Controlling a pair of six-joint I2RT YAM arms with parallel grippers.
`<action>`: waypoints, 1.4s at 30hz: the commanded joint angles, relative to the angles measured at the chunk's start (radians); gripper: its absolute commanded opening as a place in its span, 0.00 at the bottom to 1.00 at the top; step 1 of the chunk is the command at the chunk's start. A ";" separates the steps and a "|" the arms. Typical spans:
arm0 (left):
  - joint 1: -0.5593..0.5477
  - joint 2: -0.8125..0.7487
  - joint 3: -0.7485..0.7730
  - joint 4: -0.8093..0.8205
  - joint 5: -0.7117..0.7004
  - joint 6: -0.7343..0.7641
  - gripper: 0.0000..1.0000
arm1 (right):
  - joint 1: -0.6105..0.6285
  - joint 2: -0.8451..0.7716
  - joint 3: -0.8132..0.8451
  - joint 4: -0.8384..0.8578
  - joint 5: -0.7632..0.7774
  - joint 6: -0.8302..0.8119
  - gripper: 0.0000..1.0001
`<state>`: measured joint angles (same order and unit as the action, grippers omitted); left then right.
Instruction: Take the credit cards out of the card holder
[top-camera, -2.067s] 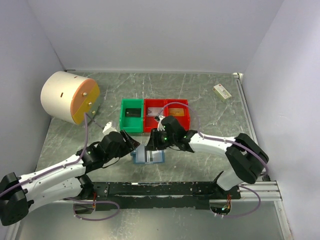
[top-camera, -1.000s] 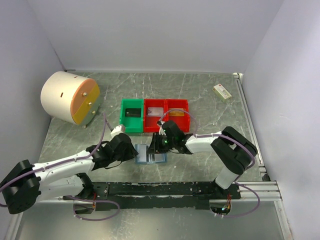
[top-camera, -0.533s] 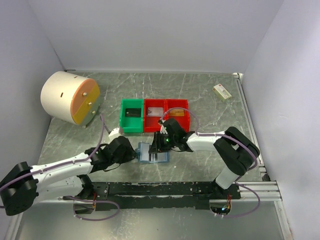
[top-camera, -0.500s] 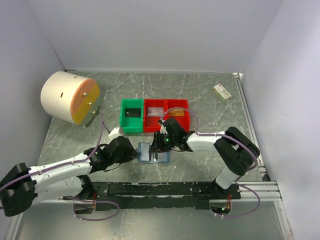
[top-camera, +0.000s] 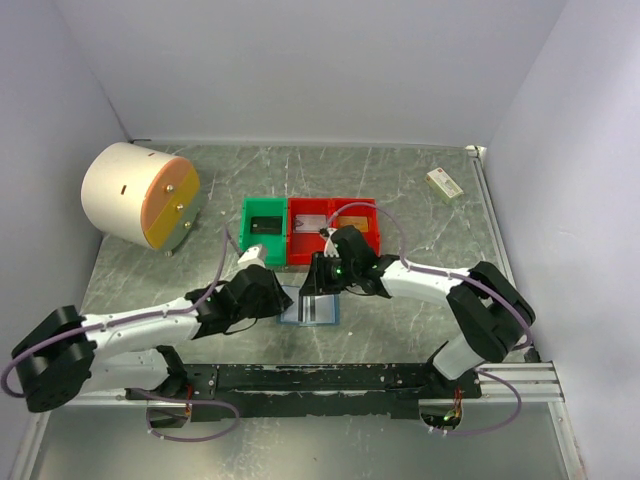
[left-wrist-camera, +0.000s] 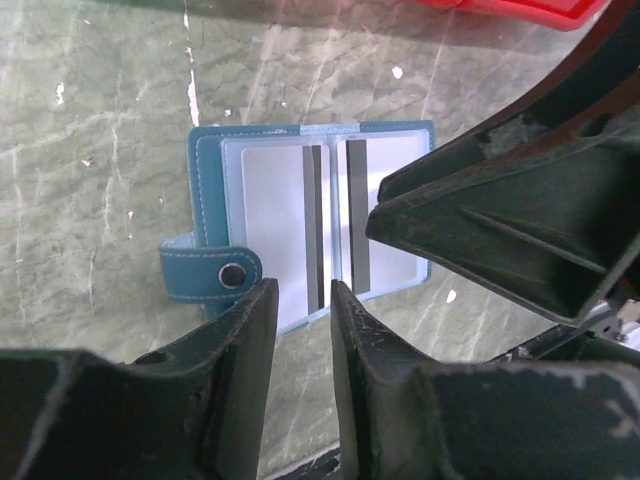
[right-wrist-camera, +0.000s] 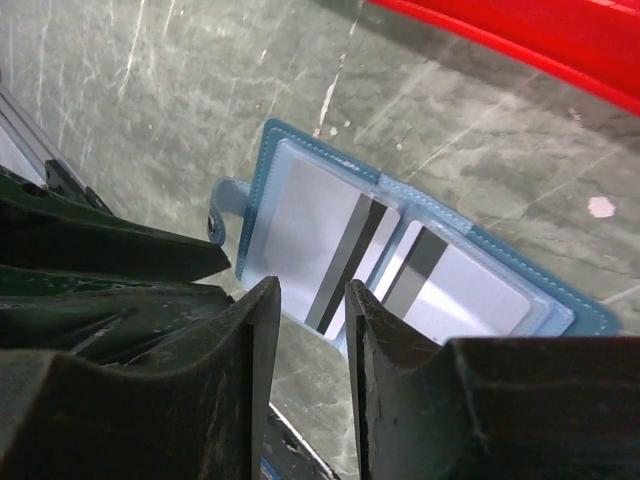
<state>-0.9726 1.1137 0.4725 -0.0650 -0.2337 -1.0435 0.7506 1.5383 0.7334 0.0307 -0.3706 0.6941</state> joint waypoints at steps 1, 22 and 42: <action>-0.008 0.093 0.081 -0.013 0.007 0.018 0.37 | -0.030 -0.002 -0.016 0.005 -0.018 -0.004 0.32; -0.010 0.160 0.035 -0.058 -0.055 -0.047 0.33 | -0.041 0.148 -0.030 0.087 -0.142 -0.007 0.31; -0.011 0.189 0.048 -0.065 -0.023 -0.021 0.19 | -0.038 0.130 -0.083 0.202 -0.112 0.114 0.27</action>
<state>-0.9771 1.3094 0.5140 -0.1425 -0.2718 -1.0763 0.7139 1.6836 0.6971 0.1589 -0.4824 0.7670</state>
